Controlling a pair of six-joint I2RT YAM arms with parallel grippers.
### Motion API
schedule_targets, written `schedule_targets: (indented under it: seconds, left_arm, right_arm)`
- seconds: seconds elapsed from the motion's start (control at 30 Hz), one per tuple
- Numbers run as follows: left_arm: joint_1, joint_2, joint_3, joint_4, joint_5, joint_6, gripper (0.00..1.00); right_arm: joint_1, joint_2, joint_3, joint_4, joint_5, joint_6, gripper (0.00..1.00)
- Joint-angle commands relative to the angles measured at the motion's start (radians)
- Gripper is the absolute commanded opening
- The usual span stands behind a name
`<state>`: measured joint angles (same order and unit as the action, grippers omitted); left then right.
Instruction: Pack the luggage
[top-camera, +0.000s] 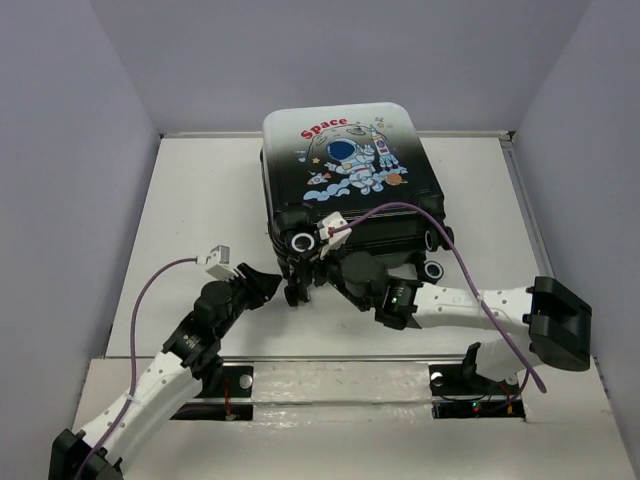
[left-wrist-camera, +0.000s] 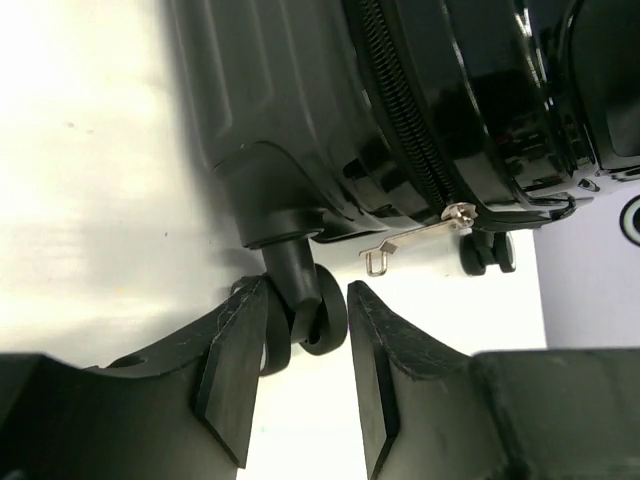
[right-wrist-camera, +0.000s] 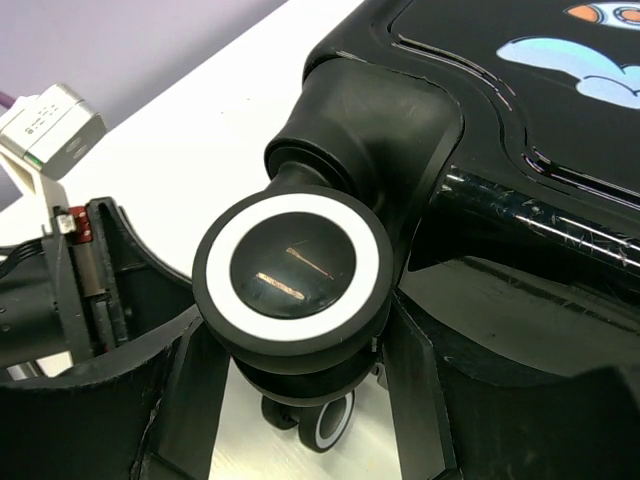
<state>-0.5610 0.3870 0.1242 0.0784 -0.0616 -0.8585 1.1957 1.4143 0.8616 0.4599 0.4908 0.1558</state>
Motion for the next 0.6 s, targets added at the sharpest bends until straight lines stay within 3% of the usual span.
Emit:
schedule_targets:
  seconds: [0.0,0.2,0.57]
  left_arm:
    - [-0.016,0.105,0.038,0.253,-0.004,0.105,0.48]
    - [-0.051,0.225,0.086,0.362,0.008,0.16,0.51]
    - [-0.102,0.398,0.135,0.417,0.003,0.207,0.51]
  right_arm:
    - [-0.028,-0.064,0.091,0.057,-0.047,0.044,0.07]
    - [-0.028,-0.035,0.112,0.043,-0.083,0.053,0.07]
    - [-0.038,-0.008,0.125,0.045,-0.13,0.077,0.07]
